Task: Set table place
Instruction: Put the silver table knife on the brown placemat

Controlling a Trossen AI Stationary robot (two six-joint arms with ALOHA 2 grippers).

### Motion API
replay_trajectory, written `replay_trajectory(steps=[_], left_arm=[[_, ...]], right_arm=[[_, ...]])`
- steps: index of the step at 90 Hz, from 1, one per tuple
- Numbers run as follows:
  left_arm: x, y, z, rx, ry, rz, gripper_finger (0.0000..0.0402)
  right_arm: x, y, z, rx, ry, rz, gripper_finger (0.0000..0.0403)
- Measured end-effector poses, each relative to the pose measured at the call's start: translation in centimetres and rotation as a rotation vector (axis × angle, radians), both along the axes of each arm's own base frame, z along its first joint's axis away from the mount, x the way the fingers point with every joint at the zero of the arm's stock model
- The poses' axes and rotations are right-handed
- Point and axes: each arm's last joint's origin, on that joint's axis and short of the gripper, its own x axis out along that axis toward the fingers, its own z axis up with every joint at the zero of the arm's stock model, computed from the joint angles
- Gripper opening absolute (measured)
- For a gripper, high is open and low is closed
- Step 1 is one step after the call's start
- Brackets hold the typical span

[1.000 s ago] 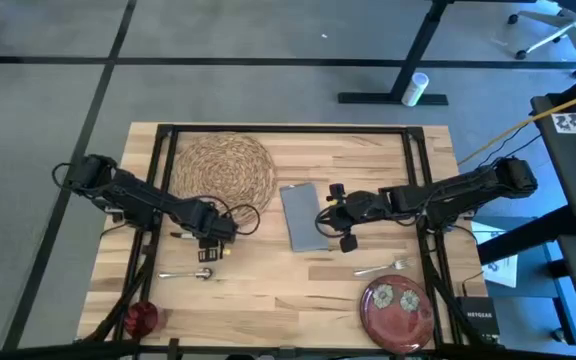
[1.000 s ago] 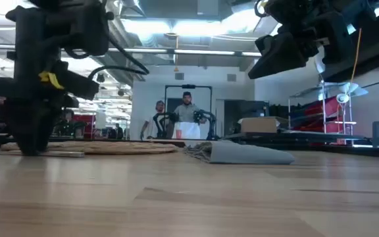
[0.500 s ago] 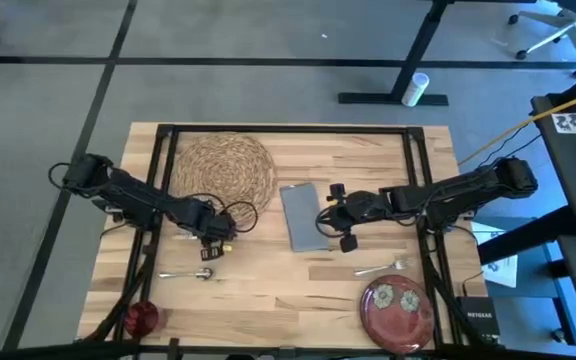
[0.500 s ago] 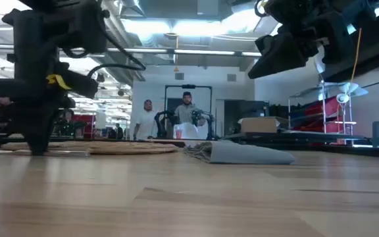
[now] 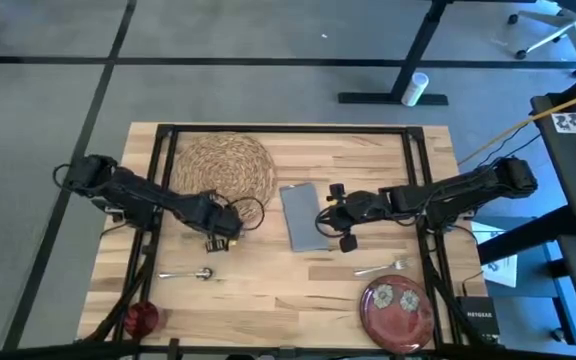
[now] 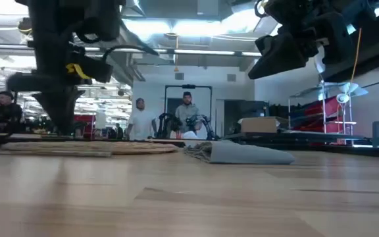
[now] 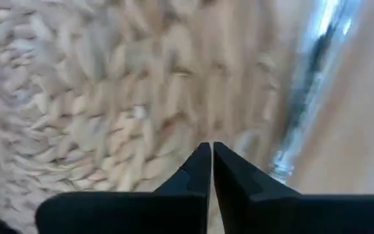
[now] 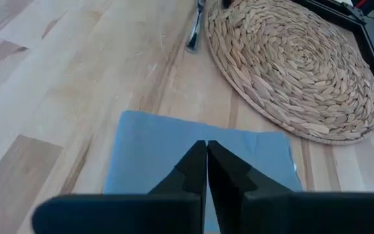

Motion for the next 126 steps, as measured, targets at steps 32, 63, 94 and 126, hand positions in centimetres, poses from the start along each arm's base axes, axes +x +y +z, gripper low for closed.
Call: replay_trajectory(steps=[32,63,94,126], left_arm=[[0.1,-0.2,-0.1,-0.155,0.016,-0.014,0.0002],[0.3,-2.5,-0.9,-0.229,-0.065,-0.133,0.0054],[-0.5,-1.1,-3.1,-0.251,-0.065,-0.095,0.0092],[-0.2,-1.3,-4.6,-0.272,-0.026,-0.076,0.0037]], right_arm=[[-0.1,0.0,-0.1,0.005,0.014,0.009,0.0],[-0.1,0.0,-0.1,0.008,0.017,0.014,0.0],[-0.1,0.0,-0.1,0.009,0.018,0.015,0.0],[-0.1,0.0,-0.2,0.009,0.018,0.015,0.0]])
